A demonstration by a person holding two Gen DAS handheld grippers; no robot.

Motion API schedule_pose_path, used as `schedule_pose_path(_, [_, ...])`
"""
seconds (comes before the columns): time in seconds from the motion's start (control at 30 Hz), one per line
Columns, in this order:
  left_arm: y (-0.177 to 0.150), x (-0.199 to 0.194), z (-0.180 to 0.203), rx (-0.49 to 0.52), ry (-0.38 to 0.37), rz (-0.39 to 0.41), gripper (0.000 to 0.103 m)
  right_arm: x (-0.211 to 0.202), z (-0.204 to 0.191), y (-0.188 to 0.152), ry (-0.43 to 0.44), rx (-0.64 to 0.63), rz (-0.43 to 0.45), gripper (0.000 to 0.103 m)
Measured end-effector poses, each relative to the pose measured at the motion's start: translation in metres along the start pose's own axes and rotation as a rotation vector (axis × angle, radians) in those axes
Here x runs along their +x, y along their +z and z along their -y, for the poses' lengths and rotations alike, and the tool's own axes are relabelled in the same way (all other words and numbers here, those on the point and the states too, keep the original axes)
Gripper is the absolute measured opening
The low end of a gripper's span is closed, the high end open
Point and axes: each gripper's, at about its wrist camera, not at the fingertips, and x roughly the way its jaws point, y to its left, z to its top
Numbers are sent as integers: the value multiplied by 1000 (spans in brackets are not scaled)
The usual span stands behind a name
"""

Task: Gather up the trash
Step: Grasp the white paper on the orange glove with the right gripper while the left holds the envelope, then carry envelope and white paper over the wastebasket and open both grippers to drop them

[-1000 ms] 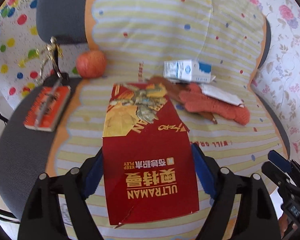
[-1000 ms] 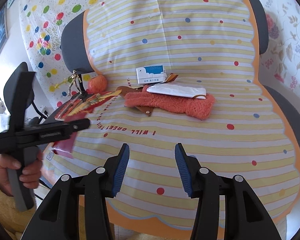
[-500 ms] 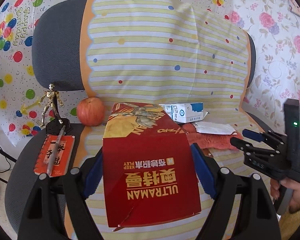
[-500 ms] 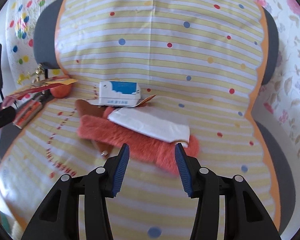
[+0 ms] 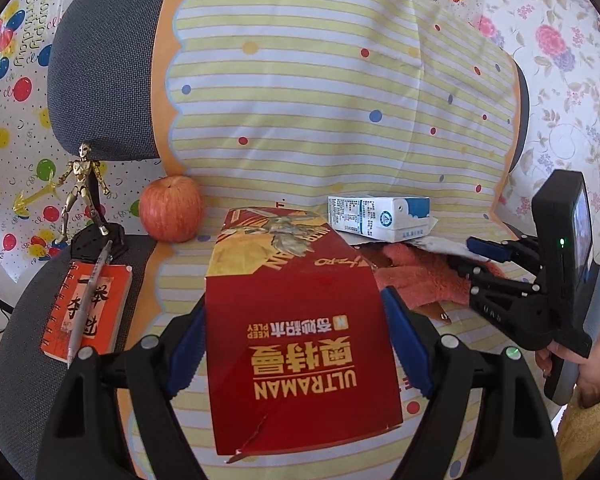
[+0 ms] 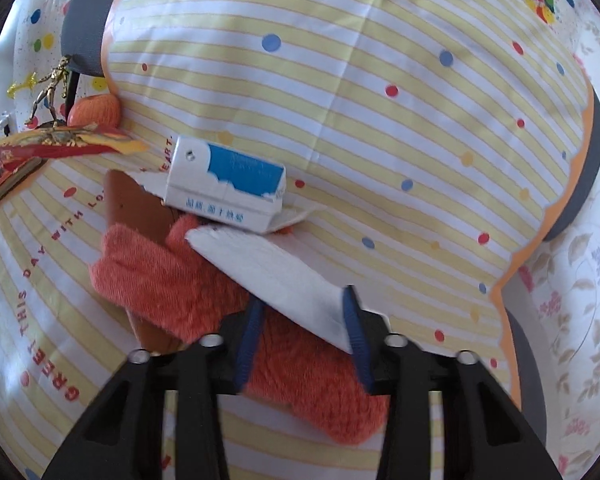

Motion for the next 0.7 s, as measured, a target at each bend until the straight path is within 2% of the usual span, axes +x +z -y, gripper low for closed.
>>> schedule_pose_path(0.07, [0, -2, -2, -3, -2, 5, 79, -10, 3, 4, 12, 34, 45, 3])
schedule_pose_path(0.23, [-2, -22, -1, -8, -32, 39, 79, -51, 47, 7, 121, 304, 141, 2])
schedule_pose_path(0.3, [-3, -33, 3, -4, -54, 60, 79, -66, 65, 2, 185, 417, 142, 2])
schedule_pose_path(0.43, [-11, -61, 19, 41, -110, 105, 79, -96, 74, -20, 288, 534, 116, 2])
schedule_pose_path(0.53, [-21, -78, 37, 85, -144, 127, 79, -127, 65, -43, 288, 558, 129, 2])
schedule_pose_path(0.7, [-42, -100, 75, 158, -216, 123, 79, -179, 58, -89, 226, 623, 146, 2])
